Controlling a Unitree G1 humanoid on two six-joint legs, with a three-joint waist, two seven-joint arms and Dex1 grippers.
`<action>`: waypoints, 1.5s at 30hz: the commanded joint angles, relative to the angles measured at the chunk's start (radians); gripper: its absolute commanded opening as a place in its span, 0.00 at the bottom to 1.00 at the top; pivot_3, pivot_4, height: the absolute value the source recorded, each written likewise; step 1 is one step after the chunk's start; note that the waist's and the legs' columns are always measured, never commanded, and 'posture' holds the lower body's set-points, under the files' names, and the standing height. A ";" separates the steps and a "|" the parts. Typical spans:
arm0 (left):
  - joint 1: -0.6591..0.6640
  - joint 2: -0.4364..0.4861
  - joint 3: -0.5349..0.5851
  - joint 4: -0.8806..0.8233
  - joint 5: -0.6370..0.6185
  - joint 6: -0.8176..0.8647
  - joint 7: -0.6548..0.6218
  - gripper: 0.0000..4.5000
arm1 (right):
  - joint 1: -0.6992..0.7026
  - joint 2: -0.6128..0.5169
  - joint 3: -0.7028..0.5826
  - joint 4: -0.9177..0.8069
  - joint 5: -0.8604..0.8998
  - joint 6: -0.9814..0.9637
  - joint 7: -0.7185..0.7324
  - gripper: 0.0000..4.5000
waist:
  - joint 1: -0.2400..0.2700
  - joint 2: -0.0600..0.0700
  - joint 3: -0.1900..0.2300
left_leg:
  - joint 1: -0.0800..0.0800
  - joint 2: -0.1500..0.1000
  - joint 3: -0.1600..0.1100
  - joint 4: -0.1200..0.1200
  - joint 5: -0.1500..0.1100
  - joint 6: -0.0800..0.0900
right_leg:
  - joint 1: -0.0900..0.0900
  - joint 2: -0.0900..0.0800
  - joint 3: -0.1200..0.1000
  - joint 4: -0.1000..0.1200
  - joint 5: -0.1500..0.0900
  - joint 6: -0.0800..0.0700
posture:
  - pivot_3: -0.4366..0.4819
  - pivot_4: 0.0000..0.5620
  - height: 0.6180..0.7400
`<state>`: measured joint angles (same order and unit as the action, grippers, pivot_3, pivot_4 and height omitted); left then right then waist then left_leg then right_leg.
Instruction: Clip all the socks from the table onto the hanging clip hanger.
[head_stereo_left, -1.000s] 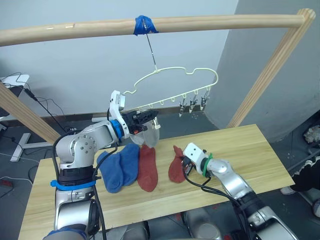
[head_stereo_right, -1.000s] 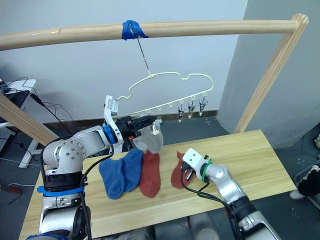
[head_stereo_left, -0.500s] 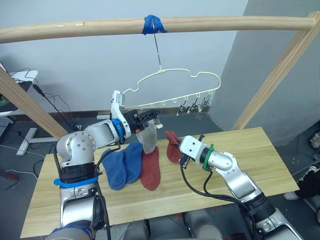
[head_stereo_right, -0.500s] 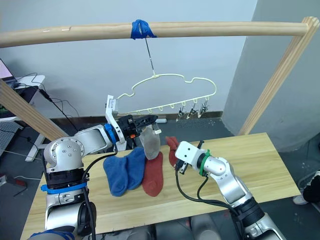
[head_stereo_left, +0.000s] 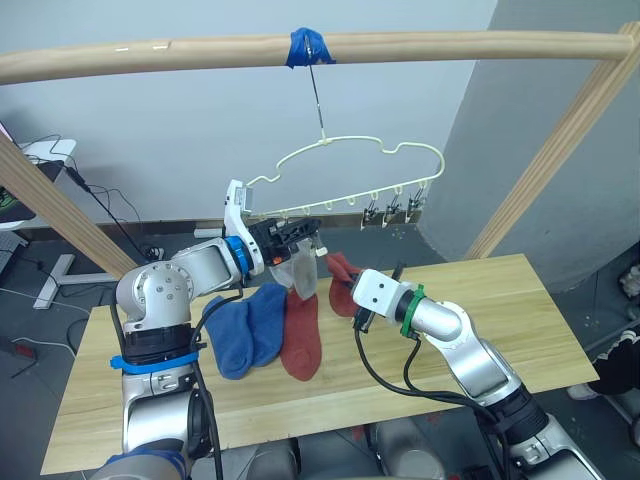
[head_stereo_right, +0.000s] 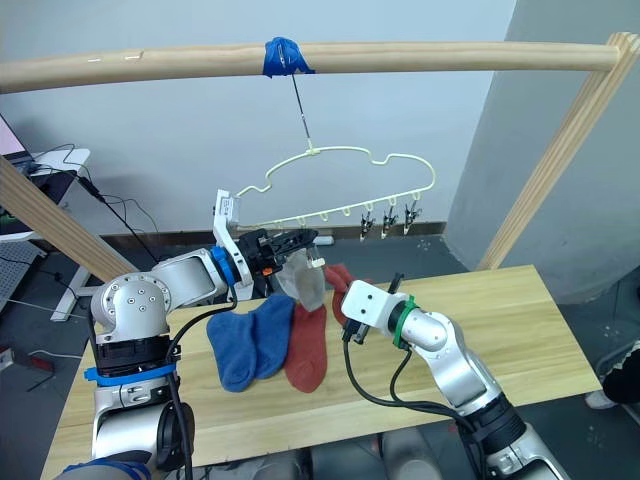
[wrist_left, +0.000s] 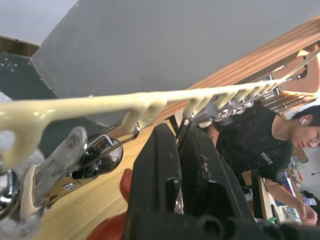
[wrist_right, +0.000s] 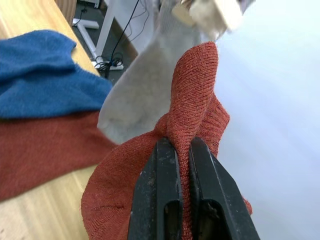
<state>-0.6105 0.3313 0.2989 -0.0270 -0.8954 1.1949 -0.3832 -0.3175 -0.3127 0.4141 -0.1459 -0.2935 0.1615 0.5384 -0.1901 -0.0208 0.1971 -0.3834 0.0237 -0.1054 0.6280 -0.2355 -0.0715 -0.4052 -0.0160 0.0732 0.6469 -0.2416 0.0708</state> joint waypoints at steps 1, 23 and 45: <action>0.000 0.004 -0.012 0.019 0.010 0.009 0.009 0.00 | -0.021 -0.012 0.001 -0.074 -0.017 -0.022 0.009 0.01 | 0.000 0.000 0.001 | 0.000 0.000 0.000 0.000 0.000 0.000 | 0.000 0.000 0.000 0.000 0.000 0.000 | 0.26 0.36 1.00; -0.002 0.010 -0.033 0.024 0.021 -0.015 -0.001 0.00 | -0.013 -0.030 0.019 -0.091 -0.038 -0.032 0.028 0.01 | 0.000 -0.002 0.006 | 0.000 0.000 0.000 0.000 0.000 0.000 | 0.000 0.000 0.000 0.000 0.000 0.000 | 0.25 0.34 1.00; -0.011 0.008 -0.052 0.039 0.038 -0.046 -0.012 0.00 | -0.057 0.009 0.006 -0.117 -0.029 0.008 0.021 0.01 | -0.001 -0.002 0.006 | 0.000 0.000 0.000 0.000 0.000 0.000 | 0.000 0.000 0.000 -0.001 0.000 0.000 | 0.24 0.34 1.00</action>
<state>-0.6225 0.3309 0.2690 0.0017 -0.8746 1.1439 -0.3883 -0.3588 -0.3118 0.4404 -0.2251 -0.3314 0.1731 0.5666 -0.1913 -0.0229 0.2030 -0.3836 0.0238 -0.1055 0.6278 -0.2357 -0.0718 -0.4054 -0.0161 0.0730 0.6463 -0.2416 0.0708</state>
